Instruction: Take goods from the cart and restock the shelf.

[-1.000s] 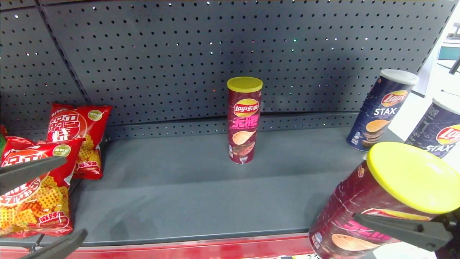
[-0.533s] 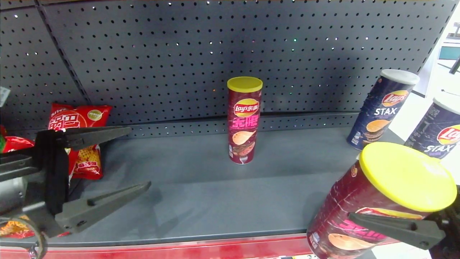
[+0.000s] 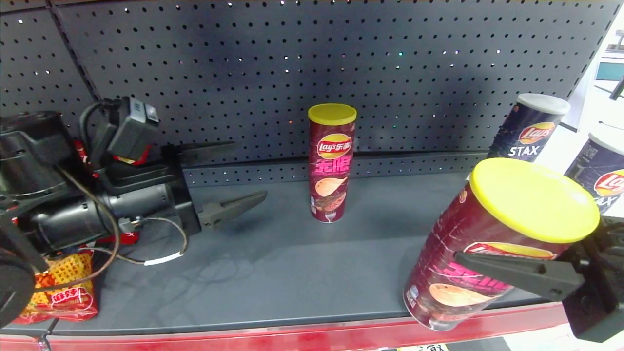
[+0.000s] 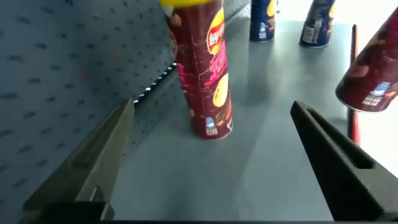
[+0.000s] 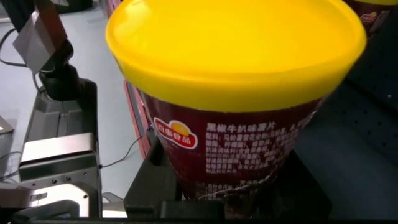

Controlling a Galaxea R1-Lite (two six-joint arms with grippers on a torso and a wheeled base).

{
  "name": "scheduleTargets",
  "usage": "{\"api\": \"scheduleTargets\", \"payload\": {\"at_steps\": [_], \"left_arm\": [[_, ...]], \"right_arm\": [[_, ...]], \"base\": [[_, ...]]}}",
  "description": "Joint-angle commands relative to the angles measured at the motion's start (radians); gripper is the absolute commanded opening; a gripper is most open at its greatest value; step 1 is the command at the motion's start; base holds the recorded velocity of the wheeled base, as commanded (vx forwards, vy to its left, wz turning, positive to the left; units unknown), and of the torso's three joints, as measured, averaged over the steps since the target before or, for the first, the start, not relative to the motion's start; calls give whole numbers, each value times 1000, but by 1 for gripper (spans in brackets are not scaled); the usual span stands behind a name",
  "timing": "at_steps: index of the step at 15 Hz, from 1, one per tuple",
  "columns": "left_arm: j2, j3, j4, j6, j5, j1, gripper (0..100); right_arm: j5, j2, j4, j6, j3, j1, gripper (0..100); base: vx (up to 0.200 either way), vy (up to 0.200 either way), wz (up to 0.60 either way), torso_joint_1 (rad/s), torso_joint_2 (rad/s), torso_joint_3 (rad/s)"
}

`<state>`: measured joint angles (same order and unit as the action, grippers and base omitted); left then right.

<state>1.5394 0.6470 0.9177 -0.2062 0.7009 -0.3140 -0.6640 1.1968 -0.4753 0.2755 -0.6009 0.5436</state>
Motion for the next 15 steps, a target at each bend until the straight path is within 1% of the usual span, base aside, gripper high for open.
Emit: {"api": "scheduleTargets", "payload": {"at_steps": [1, 2, 3, 4, 5, 7, 11, 13, 15], "left_arm": [[159, 115, 10, 8, 6, -30, 100], [194, 166, 10, 8, 6, -45, 100], [212, 191, 10, 11, 6, -56, 100], [246, 230, 10, 33, 3, -89, 100], [266, 255, 10, 42, 2, -102, 100], [320, 306, 13, 53, 2, -103, 100], [380, 353, 15, 51, 8, -105, 100], [410, 388, 17, 51, 17, -105, 100], [464, 447, 17, 50, 19, -106, 100]], "right_arm": [[1, 27, 0, 1, -13, 19, 0], [3, 29, 0, 1, -16, 27, 0], [6, 30, 0, 1, -17, 30, 0], [9, 33, 0, 1, -22, 39, 0], [9, 32, 0, 1, -22, 41, 0], [9, 32, -2, 1, -22, 42, 0], [9, 32, -5, 1, -17, 42, 0], [9, 33, -5, -1, -16, 42, 0], [20, 35, -6, 1, -17, 42, 0]], "base": [[0, 0, 0, 0, 0, 0], [0, 0, 0, 0, 0, 0], [0, 0, 0, 0, 0, 0], [0, 0, 0, 0, 0, 0], [0, 0, 0, 0, 0, 0], [0, 0, 0, 0, 0, 0], [0, 0, 0, 0, 0, 0], [0, 0, 0, 0, 0, 0], [0, 0, 0, 0, 0, 0]]}}
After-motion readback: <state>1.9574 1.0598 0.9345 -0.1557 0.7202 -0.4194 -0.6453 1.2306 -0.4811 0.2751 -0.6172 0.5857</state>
